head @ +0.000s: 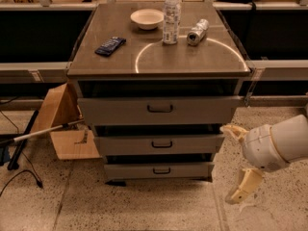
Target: Open bottom drawer
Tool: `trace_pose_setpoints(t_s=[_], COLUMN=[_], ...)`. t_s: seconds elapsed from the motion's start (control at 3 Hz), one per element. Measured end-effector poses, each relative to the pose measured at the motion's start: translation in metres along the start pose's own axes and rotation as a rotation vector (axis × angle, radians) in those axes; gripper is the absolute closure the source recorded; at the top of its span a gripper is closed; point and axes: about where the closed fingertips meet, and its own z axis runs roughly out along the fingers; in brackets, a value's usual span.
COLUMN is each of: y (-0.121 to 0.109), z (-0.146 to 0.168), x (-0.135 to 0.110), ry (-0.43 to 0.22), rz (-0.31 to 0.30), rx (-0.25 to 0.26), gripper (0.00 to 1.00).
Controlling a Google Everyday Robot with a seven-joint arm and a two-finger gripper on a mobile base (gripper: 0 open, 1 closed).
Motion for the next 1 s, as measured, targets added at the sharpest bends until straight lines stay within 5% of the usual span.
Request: trace_pose_setpoints(t_s=[0.33,1.0], y=[0.001,0.007], z=[0.028,0.041], x=[0.028,0.038], ry=[0.041,0.053], rz=[0.043,0.039], rx=[-0.037,-0.038], gripper=[0.00,0.00])
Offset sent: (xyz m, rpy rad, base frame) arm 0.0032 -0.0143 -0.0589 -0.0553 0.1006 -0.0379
